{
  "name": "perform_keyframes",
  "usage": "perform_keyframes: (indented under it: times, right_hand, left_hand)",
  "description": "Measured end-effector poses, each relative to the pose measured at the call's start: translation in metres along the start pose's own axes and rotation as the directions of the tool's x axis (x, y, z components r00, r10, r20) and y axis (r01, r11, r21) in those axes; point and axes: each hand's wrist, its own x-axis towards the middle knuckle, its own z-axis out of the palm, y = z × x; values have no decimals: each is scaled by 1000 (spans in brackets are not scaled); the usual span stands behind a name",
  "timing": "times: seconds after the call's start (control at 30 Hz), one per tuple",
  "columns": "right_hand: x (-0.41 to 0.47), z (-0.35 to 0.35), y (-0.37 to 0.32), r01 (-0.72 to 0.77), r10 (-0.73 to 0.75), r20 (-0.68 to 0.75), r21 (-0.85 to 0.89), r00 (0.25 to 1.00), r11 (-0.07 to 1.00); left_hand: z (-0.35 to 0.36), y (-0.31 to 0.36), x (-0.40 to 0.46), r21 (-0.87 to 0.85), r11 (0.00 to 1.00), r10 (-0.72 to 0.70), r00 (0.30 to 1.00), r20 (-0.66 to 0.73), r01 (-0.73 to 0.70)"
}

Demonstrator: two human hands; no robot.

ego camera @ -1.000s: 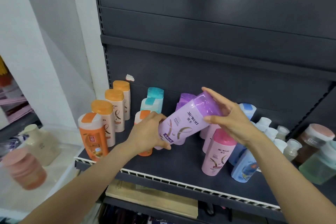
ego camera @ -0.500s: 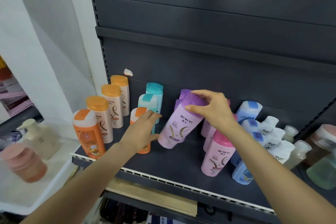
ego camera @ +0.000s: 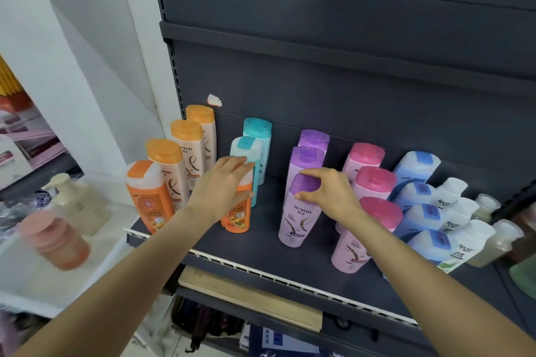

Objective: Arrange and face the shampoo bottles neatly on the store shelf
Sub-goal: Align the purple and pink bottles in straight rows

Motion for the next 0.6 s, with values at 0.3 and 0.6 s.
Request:
perform_keyframes:
  times: [0.3, 0.6]
  right_hand:
    - [2, 5, -9, 29, -22, 72, -104, 997, 994]
    - [-9, 7, -10, 47, -44, 64, -59, 997, 997]
  left_hand:
    - [1, -4, 0, 6, 1000, 2, 999, 47, -2]
    - [6, -6, -1, 0, 1000, -7, 998, 62, 7]
